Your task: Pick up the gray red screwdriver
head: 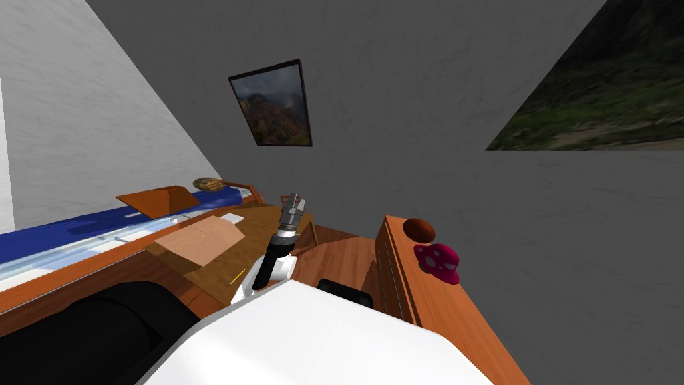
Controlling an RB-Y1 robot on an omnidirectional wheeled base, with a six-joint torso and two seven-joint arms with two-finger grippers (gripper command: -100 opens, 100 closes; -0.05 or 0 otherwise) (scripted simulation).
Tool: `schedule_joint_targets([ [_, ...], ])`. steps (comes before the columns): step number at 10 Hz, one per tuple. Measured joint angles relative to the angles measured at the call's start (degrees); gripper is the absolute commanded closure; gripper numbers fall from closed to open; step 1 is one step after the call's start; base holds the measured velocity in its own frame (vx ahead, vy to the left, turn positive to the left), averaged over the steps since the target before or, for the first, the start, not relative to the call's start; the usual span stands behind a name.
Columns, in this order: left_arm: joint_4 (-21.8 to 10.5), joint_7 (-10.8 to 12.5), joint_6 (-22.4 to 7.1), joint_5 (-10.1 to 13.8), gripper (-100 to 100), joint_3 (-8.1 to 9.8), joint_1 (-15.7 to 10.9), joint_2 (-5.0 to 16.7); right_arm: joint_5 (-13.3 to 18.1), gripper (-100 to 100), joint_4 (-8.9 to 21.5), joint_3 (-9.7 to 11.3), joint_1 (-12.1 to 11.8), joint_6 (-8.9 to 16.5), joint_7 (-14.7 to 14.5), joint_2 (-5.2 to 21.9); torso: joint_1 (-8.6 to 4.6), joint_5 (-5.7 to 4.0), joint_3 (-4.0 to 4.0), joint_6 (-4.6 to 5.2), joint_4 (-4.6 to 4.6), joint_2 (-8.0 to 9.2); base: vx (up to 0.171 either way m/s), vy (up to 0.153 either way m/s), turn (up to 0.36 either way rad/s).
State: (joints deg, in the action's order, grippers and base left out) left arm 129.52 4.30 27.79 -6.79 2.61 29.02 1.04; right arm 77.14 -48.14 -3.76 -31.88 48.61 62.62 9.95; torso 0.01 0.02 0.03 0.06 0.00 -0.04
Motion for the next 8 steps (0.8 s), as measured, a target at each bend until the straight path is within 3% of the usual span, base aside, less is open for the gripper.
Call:
schedule_joint_targets([
  [6,0.00,0.00,0.00,0.00,0,0.00,0.00,0.00,5.36,-100,6.43,-0.51,0.42,2.85,5.85,0.30,0.02,0.00,0.00,0.01,0.00,0.01,0.008,-0.009,0.099],
  [7,0.00,0.00,0.00,0.00,0,0.00,0.01,0.00,5.44,0,6.44,-0.53,0.39,2.96,5.96,0.29,0.03,0.00,-0.01,0.03,0.00,0.02,0.000,0.000,0.000],
  [8,0.00,0.00,0.00,0.00,0,0.00,0.01,0.00,5.43,-100,6.44,-0.53,0.39,2.95,5.95,0.29,0.04,0.01,-0.02,0.02,-0.01,0.03,-0.054,-0.018,-0.113],
])
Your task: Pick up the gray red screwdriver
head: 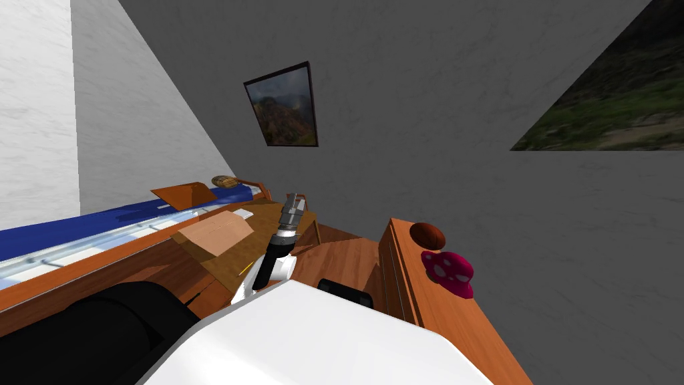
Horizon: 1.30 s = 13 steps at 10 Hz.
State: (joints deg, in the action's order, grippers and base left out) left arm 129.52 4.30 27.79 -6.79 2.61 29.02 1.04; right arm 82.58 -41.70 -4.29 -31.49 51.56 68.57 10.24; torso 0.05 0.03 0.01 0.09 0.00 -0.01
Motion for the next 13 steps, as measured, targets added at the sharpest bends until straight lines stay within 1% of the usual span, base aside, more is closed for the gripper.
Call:
schedule_joint_targets([
  [1,0.00,0.00,0.00,0.00,0,0.00,0.00,0.00,-0.24,-100,-1.10,-0.37,0.59,0.16,-1.55,-0.37,-0.05,-0.01,-0.08,0.01,-0.03,0.15,-0.070,-0.022,-0.058],
  [3,0.00,0.00,0.00,0.00,0,0.00,-0.01,0.00,0.31,-100,1.38,-0.42,3.82,0.68,-2.24,-0.64,-0.14,-0.03,-0.17,0.01,-0.06,0.31,-0.089,-0.038,-0.087],
  [4,0.00,0.00,0.00,0.00,0,0.00,-0.01,0.00,0.10,-100,0.26,-0.69,4.03,0.94,-3.64,-1.03,-0.12,-0.03,-0.18,0.00,-0.07,0.31,-0.080,-0.030,-0.103],
  [5,0.00,0.00,0.00,0.00,0,0.00,-0.01,0.00,-0.05,-100,0.02,-1.07,5.34,1.09,-5.24,-1.23,-0.11,-0.02,-0.17,0.01,-0.07,0.30,-0.114,-0.054,-0.188],
  [6,0.00,0.00,0.00,0.00,0,0.01,-0.01,0.00,-0.19,-100,0.06,-1.53,7.32,1.55,-7.14,-1.80,-0.17,-0.04,-0.21,0.01,-0.08,0.38,-0.084,-0.035,-0.029],
  [7,0.00,0.00,0.00,0.00,0,0.00,-0.01,0.00,-0.17,-100,-0.52,-1.67,7.91,1.94,-8.64,-2.23,-0.11,-0.03,-0.19,-0.01,-0.07,0.33,-0.089,-0.034,-0.095],
  [8,0.00,0.00,0.00,0.00,0,0.00,-0.01,0.00,-0.33,-100,-1.92,-2.00,8.71,2.44,-10.95,-3.00,-0.10,-0.02,-0.19,0.01,-0.07,0.34,-0.069,-0.026,-0.044],
  [9,0.00,0.00,0.00,0.00,0,0.00,-0.01,0.00,-0.19,-100,-1.16,-2.07,9.94,2.70,-11.75,-3.07,-0.08,-0.02,-0.16,-0.01,-0.06,0.27,-0.075,-0.025,-0.097],
  [10,0.00,0.00,0.00,0.00,0,0.00,-0.01,0.00,0.14,-100,1.58,-2.21,12.69,2.87,-11.65,-2.89,-0.08,-0.02,-0.15,0.00,-0.06,0.27,-0.061,-0.021,-0.061],
  [11,0.00,0.00,0.00,0.00,0,0.00,-0.01,0.00,0.12,-100,1.44,-2.36,13.39,3.04,-12.31,-3.12,-0.05,-0.01,-0.14,0.00,-0.05,0.24,-0.073,-0.030,-0.088],
  [12,0.00,0.00,0.00,0.00,0,0.00,-0.01,0.00,-0.37,-100,-1.47,-2.89,13.64,3.50,-15.15,-4.08,-0.06,-0.01,-0.15,0.00,-0.06,0.27,-0.066,-0.029,-0.056],
  [13,0.00,0.00,0.00,0.00,0,0.00,-0.01,0.00,-0.14,-100,-0.27,-2.90,14.99,3.75,-15.86,-4.07,-0.07,-0.01,-0.14,0.00,-0.05,0.25,-0.080,-0.042,-0.131],
])
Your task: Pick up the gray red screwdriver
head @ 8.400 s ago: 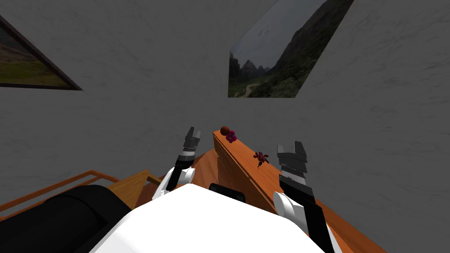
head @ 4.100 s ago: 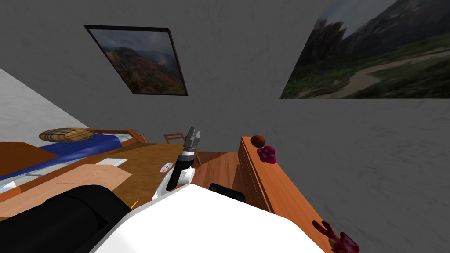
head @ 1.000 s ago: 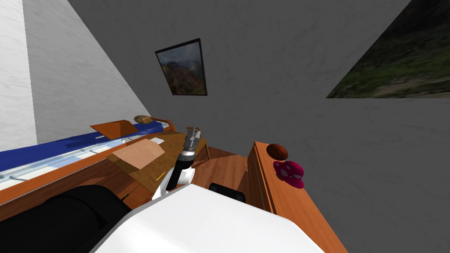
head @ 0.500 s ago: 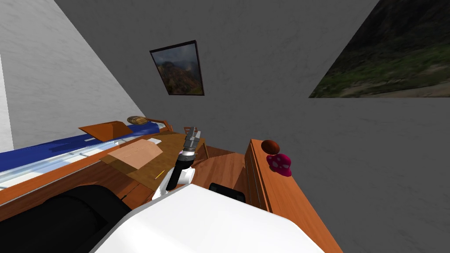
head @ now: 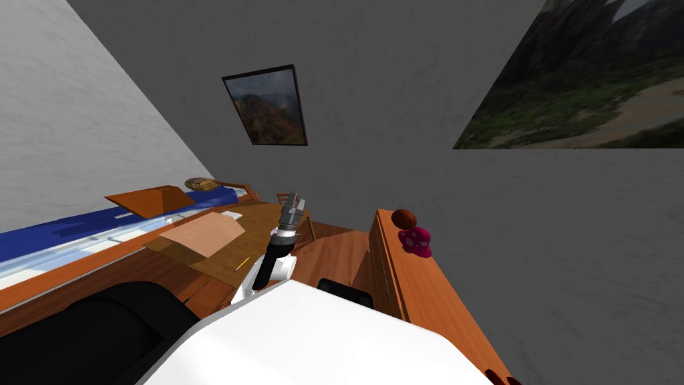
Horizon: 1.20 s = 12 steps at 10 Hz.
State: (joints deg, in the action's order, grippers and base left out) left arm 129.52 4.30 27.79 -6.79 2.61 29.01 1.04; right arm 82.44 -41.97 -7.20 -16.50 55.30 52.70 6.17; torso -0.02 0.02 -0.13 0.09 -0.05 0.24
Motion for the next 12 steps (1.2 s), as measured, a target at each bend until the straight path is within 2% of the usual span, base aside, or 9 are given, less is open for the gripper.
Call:
schedule_joint_targets([
  [2,0.00,0.00,0.00,0.00,0,0.01,0.00,0.00,0.16,-100,0.61,-0.52,3.26,0.73,-2.70,-0.81,-0.17,-0.03,-0.10,0.01,-0.03,0.20,-0.137,-0.081,-0.158],
  [3,0.00,0.00,0.00,0.00,0,0.00,-0.01,0.00,0.76,-100,4.54,-0.61,7.21,1.50,-2.50,-1.05,-0.18,-0.04,-0.12,-0.01,-0.05,0.21,-0.082,-0.041,-0.039],
  [6,0.00,0.00,0.00,0.00,0,0.00,0.00,0.00,0.27,-100,1.49,-1.11,7.21,1.66,-5.73,-1.63,0.14,0.03,0.10,0.00,0.03,-0.18,-0.008,-0.002,0.004],
  [7,0.00,0.00,0.00,0.00,0,0.00,0.00,0.00,0.26,100,1.39,-1.12,7.19,1.65,-5.90,-1.64,0.14,0.03,0.12,0.00,0.05,-0.22,0.000,0.000,0.000],
  [11,0.00,0.00,0.00,0.00,0,0.00,0.01,0.00,0.26,100,1.35,-1.12,7.24,1.65,-5.82,-1.63,0.12,0.01,0.16,0.00,0.09,-0.25,0.000,0.000,0.000],
  [12,0.00,0.00,0.00,0.00,0,0.00,0.01,0.00,0.26,0,1.35,-1.12,7.24,1.64,-5.83,-1.63,0.12,0.02,0.16,0.01,0.09,-0.25,0.000,0.000,0.000],
])
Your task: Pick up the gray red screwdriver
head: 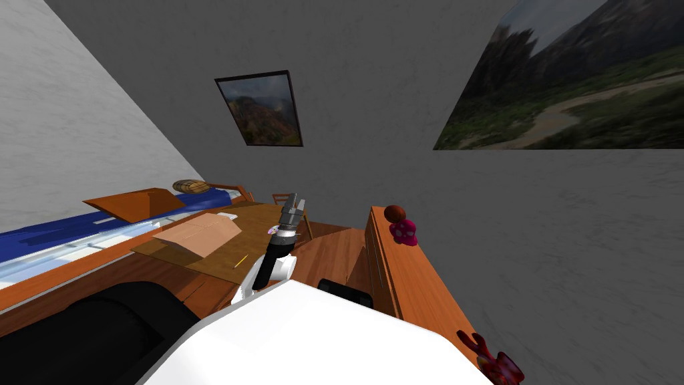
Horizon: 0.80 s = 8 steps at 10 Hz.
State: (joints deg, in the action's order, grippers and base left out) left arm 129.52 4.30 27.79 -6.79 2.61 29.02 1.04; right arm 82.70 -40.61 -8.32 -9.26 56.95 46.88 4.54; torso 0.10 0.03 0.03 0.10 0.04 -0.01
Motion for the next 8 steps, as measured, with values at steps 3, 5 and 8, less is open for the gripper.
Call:
schedule_joint_targets([
  [3,0.00,0.00,0.00,0.00,0,-0.01,0.01,0.00,-0.32,100,-1.99,0.36,-3.95,-0.85,1.81,0.79,0.23,0.01,0.19,-0.03,0.07,-0.35,0.095,0.049,0.111],
  [5,0.00,0.00,0.00,0.00,0,0.00,0.01,0.00,-0.33,100,-2.08,0.82,-6.20,-1.33,3.68,1.19,0.11,-0.06,0.21,-0.01,0.09,-0.36,0.083,0.026,0.070],
  [8,0.00,0.00,0.00,0.00,0,0.00,0.01,0.00,-0.38,100,-2.33,1.33,-9.46,-2.17,6.95,2.10,0.04,-0.19,0.16,0.00,0.08,-0.24,0.069,0.042,0.089],
])
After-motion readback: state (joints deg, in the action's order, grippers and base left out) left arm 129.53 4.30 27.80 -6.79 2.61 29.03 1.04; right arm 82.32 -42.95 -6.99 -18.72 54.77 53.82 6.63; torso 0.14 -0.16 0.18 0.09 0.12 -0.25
